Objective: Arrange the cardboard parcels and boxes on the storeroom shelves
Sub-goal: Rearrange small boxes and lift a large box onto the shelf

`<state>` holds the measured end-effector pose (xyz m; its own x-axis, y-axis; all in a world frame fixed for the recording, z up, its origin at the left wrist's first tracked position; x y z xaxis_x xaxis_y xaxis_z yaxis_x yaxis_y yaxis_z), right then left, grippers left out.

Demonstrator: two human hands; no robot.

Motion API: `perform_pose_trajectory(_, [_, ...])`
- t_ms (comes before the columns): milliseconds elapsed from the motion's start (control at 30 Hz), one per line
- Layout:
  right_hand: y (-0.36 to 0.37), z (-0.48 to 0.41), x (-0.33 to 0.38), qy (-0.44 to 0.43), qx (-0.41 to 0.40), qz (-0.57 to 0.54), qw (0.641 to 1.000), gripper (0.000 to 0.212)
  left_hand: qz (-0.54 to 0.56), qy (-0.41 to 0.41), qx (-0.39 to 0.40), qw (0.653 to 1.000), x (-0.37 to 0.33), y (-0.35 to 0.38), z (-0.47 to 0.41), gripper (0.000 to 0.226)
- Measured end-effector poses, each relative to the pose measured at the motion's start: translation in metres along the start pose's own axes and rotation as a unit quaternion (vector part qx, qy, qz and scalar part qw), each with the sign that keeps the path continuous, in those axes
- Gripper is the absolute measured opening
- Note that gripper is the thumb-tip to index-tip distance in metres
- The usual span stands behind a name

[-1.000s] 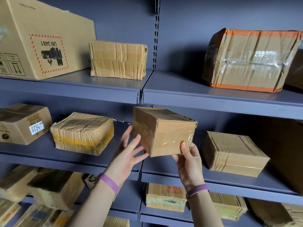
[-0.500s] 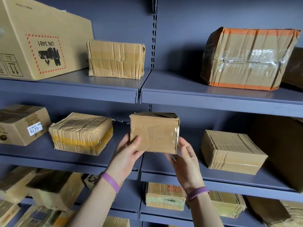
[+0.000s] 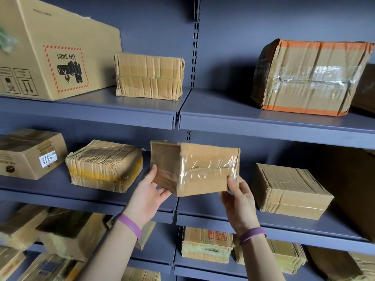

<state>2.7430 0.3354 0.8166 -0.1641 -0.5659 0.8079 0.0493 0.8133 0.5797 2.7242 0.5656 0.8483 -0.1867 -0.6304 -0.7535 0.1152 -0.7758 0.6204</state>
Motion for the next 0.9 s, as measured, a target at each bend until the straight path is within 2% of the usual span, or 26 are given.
perform_pose_trajectory(67, [-0.002,0.002,0.0,-0.016,-0.008,0.012,1.0,0.08,-0.045,0.019,-0.017,0.999,-0.003,-0.002,-0.003,0.035])
perform_pose_trajectory(233, [-0.007,0.003,-0.007,-0.024,-0.005,0.017,1.0,0.072,-0.121,0.035,-0.028,0.992,-0.009,0.005,0.001,0.037])
perform_pose_trajectory(333, [-0.007,0.005,-0.005,-0.037,-0.016,0.023,0.999,0.065,-0.132,0.009,-0.066,0.989,-0.018,0.008,0.004,0.052])
perform_pose_trajectory(400, [-0.008,0.006,-0.005,-0.05,-0.019,0.035,0.998,0.07,-0.151,-0.018,-0.077,0.985,-0.022,0.009,0.002,0.065])
perform_pose_trajectory(467, [-0.011,0.005,-0.007,-0.057,-0.02,0.059,0.996,0.059,-0.174,-0.029,-0.076,0.981,-0.024,0.009,0.002,0.074])
perform_pose_trajectory(533, [-0.009,0.007,-0.009,-0.064,-0.015,0.092,0.994,0.037,-0.215,-0.017,-0.076,0.974,-0.025,0.01,0.005,0.063])
perform_pose_trajectory(600, [-0.007,0.007,-0.007,-0.089,-0.004,0.135,0.987,0.032,-0.235,-0.004,-0.077,0.969,-0.025,0.009,0.007,0.037])
perform_pose_trajectory(667, [-0.003,0.009,-0.002,-0.111,0.011,0.171,0.979,0.045,-0.233,0.012,-0.072,0.97,-0.024,0.006,0.006,0.027])
perform_pose_trajectory(700, [0.0,0.011,0.0,-0.112,0.015,0.184,0.976,0.055,-0.237,0.018,-0.065,0.969,-0.024,0.004,0.006,0.031])
perform_pose_trajectory(767, [0.002,0.011,0.003,-0.102,0.017,0.208,0.973,0.077,-0.246,0.024,-0.051,0.968,-0.022,0.003,0.007,0.059])
perform_pose_trajectory(833, [0.006,0.011,0.006,-0.097,0.022,0.217,0.971,0.082,-0.227,0.038,-0.052,0.972,-0.021,0.0,0.005,0.074])
perform_pose_trajectory(900, [0.01,0.009,0.01,-0.09,0.012,0.223,0.971,0.083,-0.226,0.064,-0.041,0.971,-0.021,0.0,0.003,0.06])
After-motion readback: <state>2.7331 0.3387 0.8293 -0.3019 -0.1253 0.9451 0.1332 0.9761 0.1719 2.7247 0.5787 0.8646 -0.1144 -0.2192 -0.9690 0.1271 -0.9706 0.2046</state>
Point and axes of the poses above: each hand's wrist, its own z-axis away from the middle knuckle, its own y-axis out of the palm, x = y × z, the point moved 4 cm from there along -z, towards the middle knuckle, and after that the axes turned 4 degrees about -y, right-handed, at the moved point
